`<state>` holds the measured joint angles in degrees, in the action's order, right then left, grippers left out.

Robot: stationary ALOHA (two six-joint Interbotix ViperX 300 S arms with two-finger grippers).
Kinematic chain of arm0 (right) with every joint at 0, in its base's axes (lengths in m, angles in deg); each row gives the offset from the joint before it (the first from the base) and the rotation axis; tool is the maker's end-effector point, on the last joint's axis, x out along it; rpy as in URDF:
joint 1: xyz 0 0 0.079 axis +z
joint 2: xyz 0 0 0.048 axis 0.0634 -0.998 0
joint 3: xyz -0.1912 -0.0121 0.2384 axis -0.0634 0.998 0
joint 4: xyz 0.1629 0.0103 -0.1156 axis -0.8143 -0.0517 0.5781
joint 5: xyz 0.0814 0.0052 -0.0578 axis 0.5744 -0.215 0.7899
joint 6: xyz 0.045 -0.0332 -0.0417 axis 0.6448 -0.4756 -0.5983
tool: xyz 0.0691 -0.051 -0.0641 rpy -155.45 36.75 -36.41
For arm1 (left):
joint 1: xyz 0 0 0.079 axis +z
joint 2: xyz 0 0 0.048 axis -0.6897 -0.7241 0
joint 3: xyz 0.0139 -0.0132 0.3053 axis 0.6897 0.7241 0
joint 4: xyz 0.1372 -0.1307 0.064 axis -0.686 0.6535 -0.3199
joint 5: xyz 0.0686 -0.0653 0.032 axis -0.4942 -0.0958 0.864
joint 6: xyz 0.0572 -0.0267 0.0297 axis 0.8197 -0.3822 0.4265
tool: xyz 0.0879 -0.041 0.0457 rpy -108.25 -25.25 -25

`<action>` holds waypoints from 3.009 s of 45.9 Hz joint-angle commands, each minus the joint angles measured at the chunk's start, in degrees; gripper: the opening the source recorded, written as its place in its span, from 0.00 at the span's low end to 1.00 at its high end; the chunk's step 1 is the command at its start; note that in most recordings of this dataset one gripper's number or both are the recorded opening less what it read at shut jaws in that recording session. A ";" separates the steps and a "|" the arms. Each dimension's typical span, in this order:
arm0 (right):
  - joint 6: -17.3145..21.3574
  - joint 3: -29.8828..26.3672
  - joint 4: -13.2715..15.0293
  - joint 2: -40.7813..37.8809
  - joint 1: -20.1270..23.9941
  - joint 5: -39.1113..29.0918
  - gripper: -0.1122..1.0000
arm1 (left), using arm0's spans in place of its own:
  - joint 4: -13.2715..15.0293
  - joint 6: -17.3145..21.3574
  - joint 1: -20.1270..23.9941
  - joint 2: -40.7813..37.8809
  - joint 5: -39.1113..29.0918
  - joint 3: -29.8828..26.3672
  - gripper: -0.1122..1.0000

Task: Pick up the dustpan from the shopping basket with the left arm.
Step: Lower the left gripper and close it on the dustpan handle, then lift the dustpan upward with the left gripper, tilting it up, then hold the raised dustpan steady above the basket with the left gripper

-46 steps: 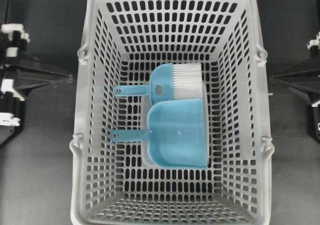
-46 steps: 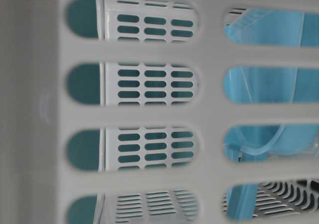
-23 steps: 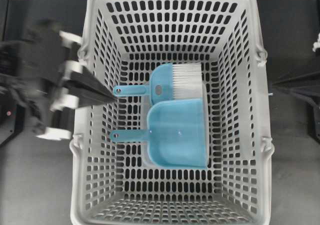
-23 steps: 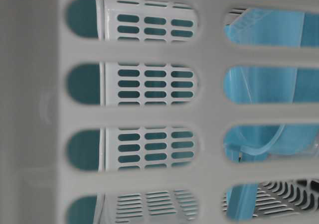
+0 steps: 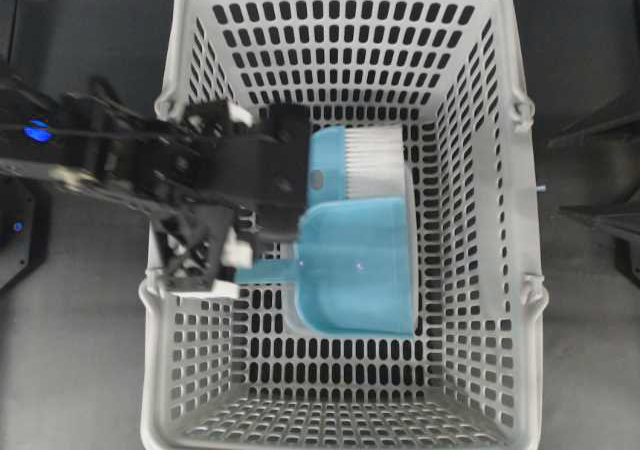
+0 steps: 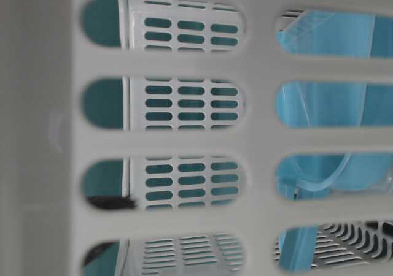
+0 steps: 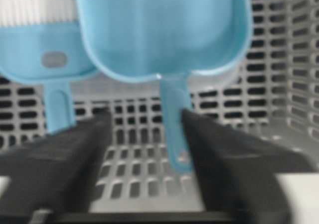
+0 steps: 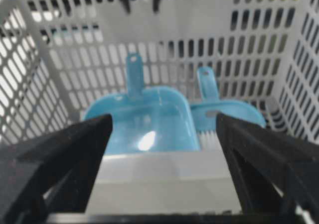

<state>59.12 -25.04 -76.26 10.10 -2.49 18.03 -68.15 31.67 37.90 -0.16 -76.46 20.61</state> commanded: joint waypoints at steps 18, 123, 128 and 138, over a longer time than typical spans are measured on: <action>0.18 0.62 -0.18 0.35 0.70 2.64 0.81 | -0.18 -2.72 -3.25 -11.16 -0.70 -0.44 0.90; 2.37 3.87 -0.35 3.08 0.79 4.57 0.81 | -0.18 -1.49 -0.53 3.87 0.00 -4.66 0.37; 2.37 3.87 -0.35 3.08 0.79 4.57 0.81 | -0.26 -1.32 -0.44 3.25 -0.88 -5.45 0.37; 2.37 3.96 -0.35 3.08 0.70 4.57 0.81 | -0.18 -1.41 -0.35 3.16 -0.88 -5.45 0.37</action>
<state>61.41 -20.65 -76.43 13.52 -1.79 21.98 -68.24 30.26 37.54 2.30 -77.51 16.48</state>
